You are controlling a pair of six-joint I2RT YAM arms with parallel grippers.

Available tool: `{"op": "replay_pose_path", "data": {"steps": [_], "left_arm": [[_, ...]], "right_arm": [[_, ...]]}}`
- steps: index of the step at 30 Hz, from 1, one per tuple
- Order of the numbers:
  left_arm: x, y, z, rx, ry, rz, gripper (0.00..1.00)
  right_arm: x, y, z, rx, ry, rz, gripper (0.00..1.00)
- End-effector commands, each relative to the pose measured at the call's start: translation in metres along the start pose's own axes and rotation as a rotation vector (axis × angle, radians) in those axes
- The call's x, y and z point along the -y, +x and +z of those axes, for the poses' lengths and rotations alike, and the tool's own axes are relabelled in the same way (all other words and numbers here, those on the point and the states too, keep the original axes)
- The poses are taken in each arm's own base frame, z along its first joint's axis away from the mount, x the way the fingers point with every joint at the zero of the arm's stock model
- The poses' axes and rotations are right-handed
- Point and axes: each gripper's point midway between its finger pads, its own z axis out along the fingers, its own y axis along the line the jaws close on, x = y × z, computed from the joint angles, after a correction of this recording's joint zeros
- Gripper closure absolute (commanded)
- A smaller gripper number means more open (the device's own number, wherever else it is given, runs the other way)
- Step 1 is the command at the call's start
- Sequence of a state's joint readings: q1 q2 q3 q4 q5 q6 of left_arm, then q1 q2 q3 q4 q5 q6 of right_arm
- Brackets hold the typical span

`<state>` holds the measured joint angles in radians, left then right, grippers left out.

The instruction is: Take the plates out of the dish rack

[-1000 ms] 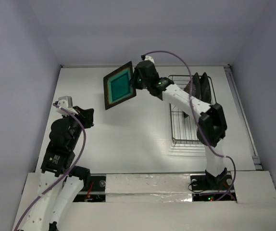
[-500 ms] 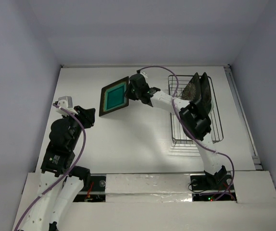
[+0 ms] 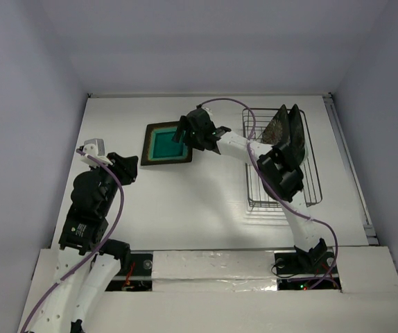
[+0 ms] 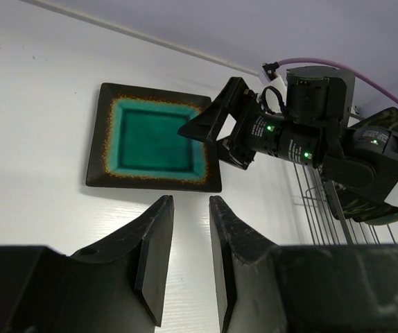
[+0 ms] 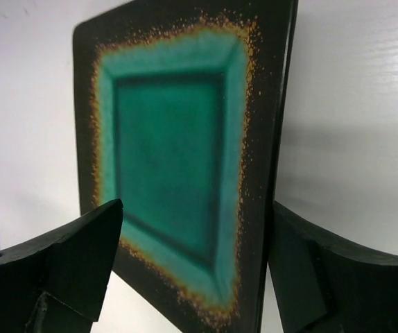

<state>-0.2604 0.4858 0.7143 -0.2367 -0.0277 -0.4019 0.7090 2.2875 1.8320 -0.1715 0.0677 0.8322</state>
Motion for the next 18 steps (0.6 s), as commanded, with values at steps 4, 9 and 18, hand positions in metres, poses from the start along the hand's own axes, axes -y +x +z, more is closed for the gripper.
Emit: {"op": "replay_pose_path", "data": {"steps": [4, 9, 18], "left_arm": [[0.006, -0.008, -0.001, 0.032, 0.025, 0.001, 0.75], [0.005, -0.009, -0.002, 0.037, 0.024, 0.0, 0.75], [0.005, -0.009, -0.003, 0.039, 0.022, 0.002, 0.75]], "right_arm": [[-0.029, -0.035, -0.027, 0.058, -0.014, -0.126, 0.1], [-0.022, -0.042, -0.042, 0.057, 0.043, -0.211, 0.07], [-0.024, -0.123, -0.145, 0.292, 0.15, -0.358, 0.93]]}}
